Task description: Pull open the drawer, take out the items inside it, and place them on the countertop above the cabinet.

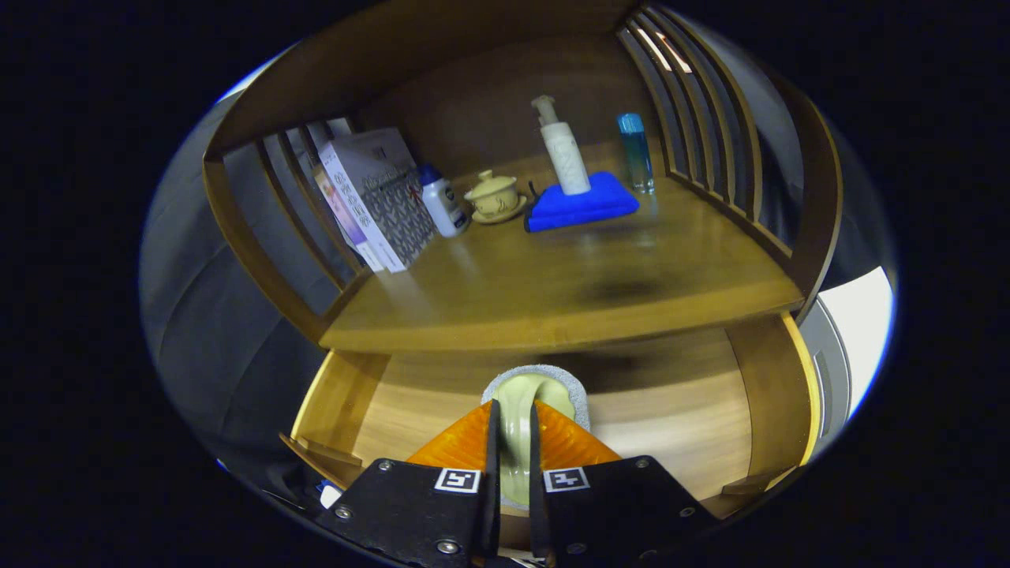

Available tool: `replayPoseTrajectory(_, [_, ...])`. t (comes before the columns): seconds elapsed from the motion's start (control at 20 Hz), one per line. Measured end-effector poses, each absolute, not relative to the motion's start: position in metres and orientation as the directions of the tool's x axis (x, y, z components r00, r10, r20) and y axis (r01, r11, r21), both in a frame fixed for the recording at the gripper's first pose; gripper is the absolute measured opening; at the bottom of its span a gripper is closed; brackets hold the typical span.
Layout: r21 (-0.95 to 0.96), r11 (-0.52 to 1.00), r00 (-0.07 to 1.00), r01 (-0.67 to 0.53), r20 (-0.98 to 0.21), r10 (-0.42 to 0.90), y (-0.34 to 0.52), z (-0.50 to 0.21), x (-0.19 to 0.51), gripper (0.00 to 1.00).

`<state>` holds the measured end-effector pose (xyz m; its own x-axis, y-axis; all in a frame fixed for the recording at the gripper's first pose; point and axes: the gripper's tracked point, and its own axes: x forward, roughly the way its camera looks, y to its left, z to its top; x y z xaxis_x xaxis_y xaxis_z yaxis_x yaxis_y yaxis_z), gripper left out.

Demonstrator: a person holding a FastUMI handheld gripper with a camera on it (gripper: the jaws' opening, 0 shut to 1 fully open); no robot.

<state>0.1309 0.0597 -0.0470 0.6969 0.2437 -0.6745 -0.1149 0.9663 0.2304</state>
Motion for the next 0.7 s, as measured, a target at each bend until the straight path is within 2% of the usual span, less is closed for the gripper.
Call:
replayPoseTrajectory(0.4, [0.312,0.943,0.696,-0.118,-0.652,0.302,0.075,-0.026,0.132,0.15])
replayPoseTrajectory(0.7, [0.327,0.941,0.732,-0.084,-0.620,0.281,0.078,-0.013,0.166,0.15])
